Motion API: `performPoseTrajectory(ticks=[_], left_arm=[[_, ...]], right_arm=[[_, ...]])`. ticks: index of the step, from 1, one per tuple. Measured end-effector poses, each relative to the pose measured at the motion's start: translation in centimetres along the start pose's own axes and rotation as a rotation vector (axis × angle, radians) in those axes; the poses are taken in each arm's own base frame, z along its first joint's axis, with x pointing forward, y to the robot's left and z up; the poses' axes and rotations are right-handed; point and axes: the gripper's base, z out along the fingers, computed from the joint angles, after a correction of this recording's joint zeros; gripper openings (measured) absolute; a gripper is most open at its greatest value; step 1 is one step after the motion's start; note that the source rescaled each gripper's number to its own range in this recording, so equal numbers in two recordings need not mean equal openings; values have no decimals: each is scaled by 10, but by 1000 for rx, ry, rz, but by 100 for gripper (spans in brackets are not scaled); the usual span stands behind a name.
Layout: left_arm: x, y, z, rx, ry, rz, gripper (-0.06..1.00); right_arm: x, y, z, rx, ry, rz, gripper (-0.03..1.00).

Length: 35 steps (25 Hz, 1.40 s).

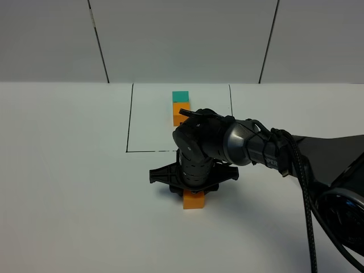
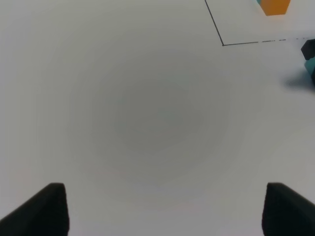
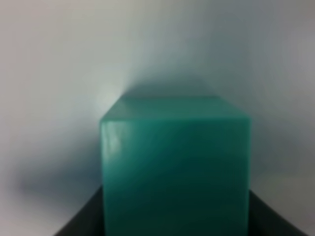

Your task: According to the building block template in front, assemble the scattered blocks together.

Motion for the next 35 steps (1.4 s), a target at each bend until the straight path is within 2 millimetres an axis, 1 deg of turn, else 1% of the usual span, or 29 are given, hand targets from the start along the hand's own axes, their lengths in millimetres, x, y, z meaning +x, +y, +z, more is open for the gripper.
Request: performPoseTrajectory(ticks=[8,9,10,11,12,14,15,16,17,18,21,23,26,28,30,31,33,35], left_arm=[[0,0,0,0,0,0,67],[0,0,0,0,0,0,67],[0,0,0,0,0,0,67],[0,0,0,0,0,0,67],[0,0,0,0,0,0,67],[0,0,0,0,0,0,67],[0,0,0,0,0,0,67],[0,0,0,0,0,0,67],[0,0,0,0,0,0,67],[0,0,0,0,0,0,67],[0,0,0,0,0,0,67],[0,0,0,0,0,0,67],[0,0,0,0,0,0,67],[0,0,0,0,0,0,67],[0,0,0,0,0,0,67],[0,0,0,0,0,0,67],[0,0,0,0,0,0,67],[0,0,0,0,0,0,67]], right_arm=[[0,0,0,0,0,0,1],[0,0,0,-1,0,0,1],[0,1,0,-4,1,-4,3],[0,1,0,-8,4,-6,11],[0,2,0,-14,8,-12,23],[0,3,0,-25,11,-23,55],[0,4,0,-31,14,-27,74],[0,4,-1,-35,12,-29,87],[0,4,-2,-38,11,-27,94],[-1,4,-4,-40,7,-29,99],[-4,5,-15,-54,-15,-28,100],[-7,5,-27,-69,-40,-27,100],[-14,6,-54,-102,-94,-23,100],[-20,1,-74,-121,-131,-10,100],[-28,-10,-96,-130,-165,8,100],[-33,-20,-103,-121,-177,18,100],[-43,-44,-115,-88,-189,37,100],[-54,-72,-124,-43,-200,60,100]])
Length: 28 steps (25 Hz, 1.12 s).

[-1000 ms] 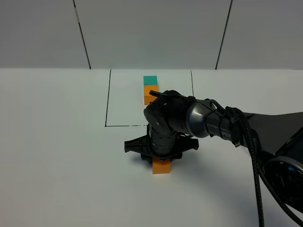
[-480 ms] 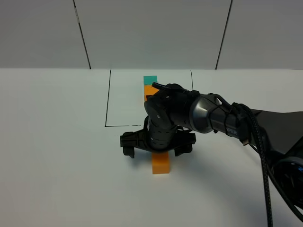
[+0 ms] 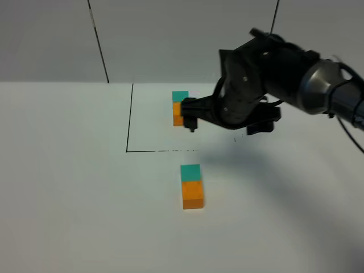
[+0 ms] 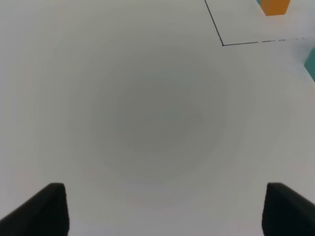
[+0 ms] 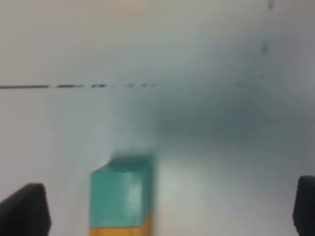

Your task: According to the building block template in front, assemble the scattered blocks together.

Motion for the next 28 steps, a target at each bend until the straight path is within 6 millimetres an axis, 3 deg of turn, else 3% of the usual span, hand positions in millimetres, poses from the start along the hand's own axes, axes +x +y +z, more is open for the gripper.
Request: performPoseTrajectory(ticks=[4,8,11,15,19,28], left_arm=[[0,0,0,0,0,0,67],[0,0,0,0,0,0,67],[0,0,0,0,0,0,67],[0,0,0,0,0,0,67],[0,0,0,0,0,0,67],[0,0,0,0,0,0,67]], right_arm=[[-19,-57,-21,74,-39,67,100],[-17,-116,-50,141,-75,157,100],[1,-159,-76,191,-91,224,100],[46,-206,-117,255,-129,329,100],[98,-227,-158,286,-206,410,100],[196,-218,-204,270,-282,405,100]])
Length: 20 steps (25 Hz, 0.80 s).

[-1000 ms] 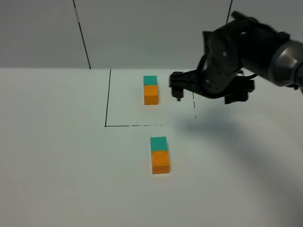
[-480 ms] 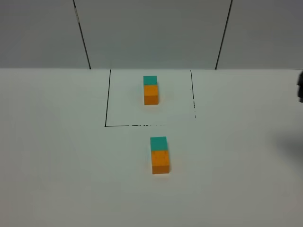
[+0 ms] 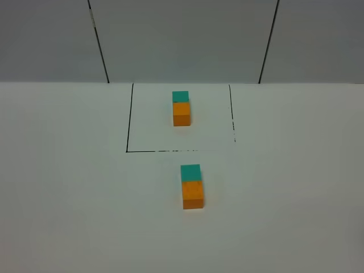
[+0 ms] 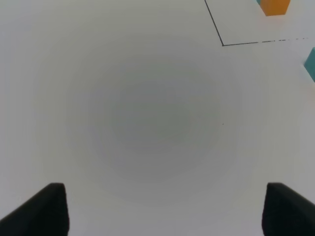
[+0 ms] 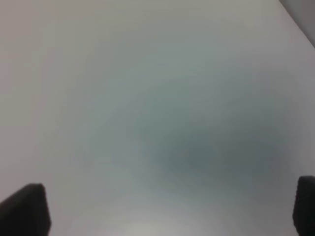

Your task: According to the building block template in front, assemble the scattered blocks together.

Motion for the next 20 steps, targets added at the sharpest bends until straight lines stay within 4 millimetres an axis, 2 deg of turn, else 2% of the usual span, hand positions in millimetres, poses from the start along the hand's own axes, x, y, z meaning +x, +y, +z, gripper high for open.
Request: performPoseTrajectory(ticks=[5,9,16,20], left_arm=[[0,0,0,0,0,0,67],[0,0,0,0,0,0,67],[0,0,0,0,0,0,67],[0,0,0,0,0,0,67]], right_arm=[[34,-17,-29,-37,-88,-31,99],[55,-27,-45,-63,-162,-68,99],[89,-36,-62,-163,-298,-161,95],[107,-38,-62,-218,-386,-219,94]])
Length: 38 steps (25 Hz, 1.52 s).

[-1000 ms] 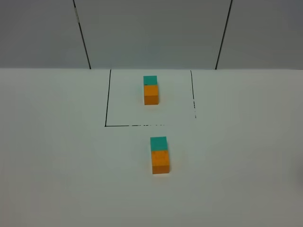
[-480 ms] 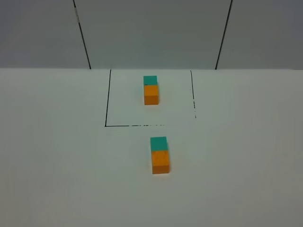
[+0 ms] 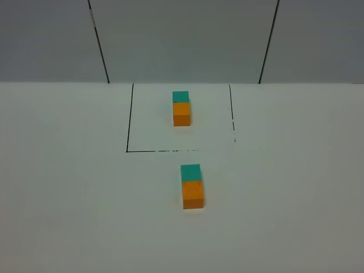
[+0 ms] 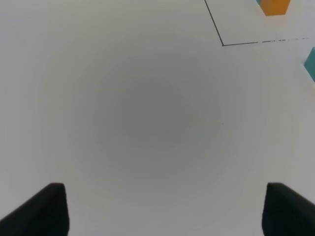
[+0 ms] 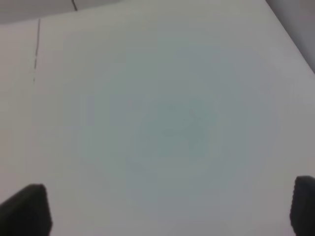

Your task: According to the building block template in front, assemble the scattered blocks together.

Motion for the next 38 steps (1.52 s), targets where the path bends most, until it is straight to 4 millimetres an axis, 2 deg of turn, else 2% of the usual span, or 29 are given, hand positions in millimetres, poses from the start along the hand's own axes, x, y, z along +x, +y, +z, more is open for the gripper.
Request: performPoseTrajectory(ticks=[4,17,27,38], left_arm=[[0,0,0,0,0,0,67],[0,0,0,0,0,0,67],[0,0,0,0,0,0,67],[0,0,0,0,0,0,67]], right_arm=[[13,2,-4,-37,-50,-28,92],[20,5,-1,-78,-15,-32,79],[23,6,1,-28,0,-3,78],[23,5,1,-97,5,-37,78]])
